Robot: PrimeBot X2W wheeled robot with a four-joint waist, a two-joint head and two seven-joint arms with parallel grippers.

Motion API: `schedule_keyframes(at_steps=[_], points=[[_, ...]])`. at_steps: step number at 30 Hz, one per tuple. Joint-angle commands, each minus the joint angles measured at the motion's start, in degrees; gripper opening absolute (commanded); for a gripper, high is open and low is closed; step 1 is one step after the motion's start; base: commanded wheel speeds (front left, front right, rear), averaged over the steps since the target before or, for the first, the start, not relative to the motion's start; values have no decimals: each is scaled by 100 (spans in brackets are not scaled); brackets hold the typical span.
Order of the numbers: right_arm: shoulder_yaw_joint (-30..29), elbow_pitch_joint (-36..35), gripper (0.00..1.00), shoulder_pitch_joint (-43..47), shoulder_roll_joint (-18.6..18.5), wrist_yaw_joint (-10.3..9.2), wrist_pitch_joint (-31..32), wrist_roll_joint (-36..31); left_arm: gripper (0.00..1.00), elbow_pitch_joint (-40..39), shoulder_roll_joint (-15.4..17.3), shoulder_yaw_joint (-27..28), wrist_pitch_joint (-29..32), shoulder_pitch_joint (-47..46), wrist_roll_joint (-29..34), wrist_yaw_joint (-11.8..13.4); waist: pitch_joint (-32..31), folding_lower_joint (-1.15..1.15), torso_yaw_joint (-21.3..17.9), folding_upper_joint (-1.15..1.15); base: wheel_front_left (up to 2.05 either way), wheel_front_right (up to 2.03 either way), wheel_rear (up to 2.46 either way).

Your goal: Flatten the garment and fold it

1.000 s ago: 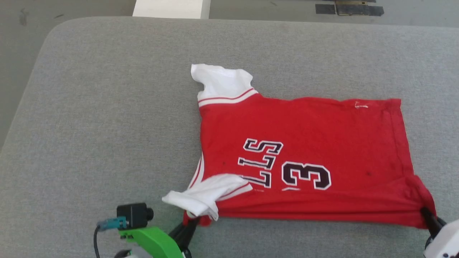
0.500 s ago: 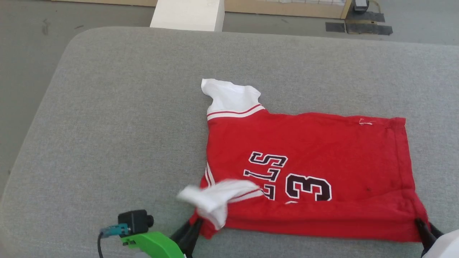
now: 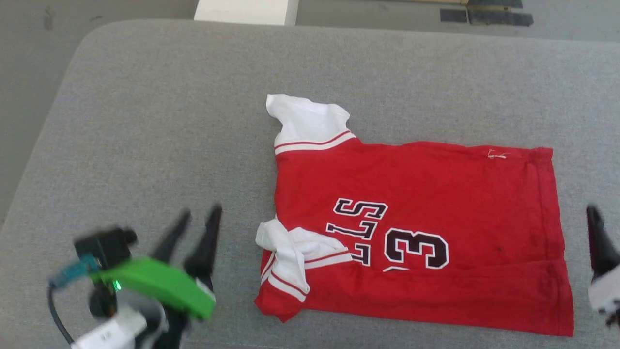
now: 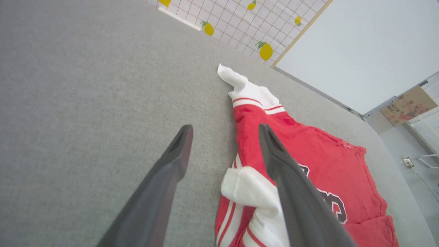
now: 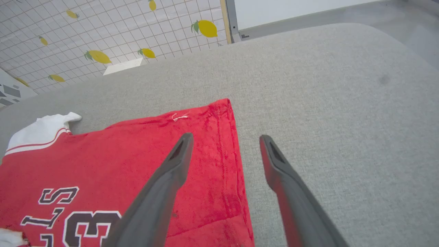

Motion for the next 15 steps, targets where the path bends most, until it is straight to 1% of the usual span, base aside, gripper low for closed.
schedule_keyframes(at_steps=[1,4,7,10,15], points=[[70,-99,100,-215,-5,-8,-140,-136,100,-81,97,31,-114,-357,190,-2,170,0,-37,0,0,0,0],[243,-163,100,-637,-5,-8,-396,-309,100,-61,184,27,-331,-1090,595,11,347,0,-75,0,0,0,0],[484,-165,100,-1028,-5,-8,-539,-444,100,198,242,-77,-367,-1910,873,-39,538,0,-130,0,0,0,0],[703,-124,100,-1325,-5,-8,-622,-568,100,646,307,-184,-258,-2696,993,-161,718,0,-180,0,0,0,0],[1039,-7,100,-1663,-5,-8,-731,-592,100,1595,526,-464,214,-3942,1186,-464,1061,0,-352,0,0,0,0]])
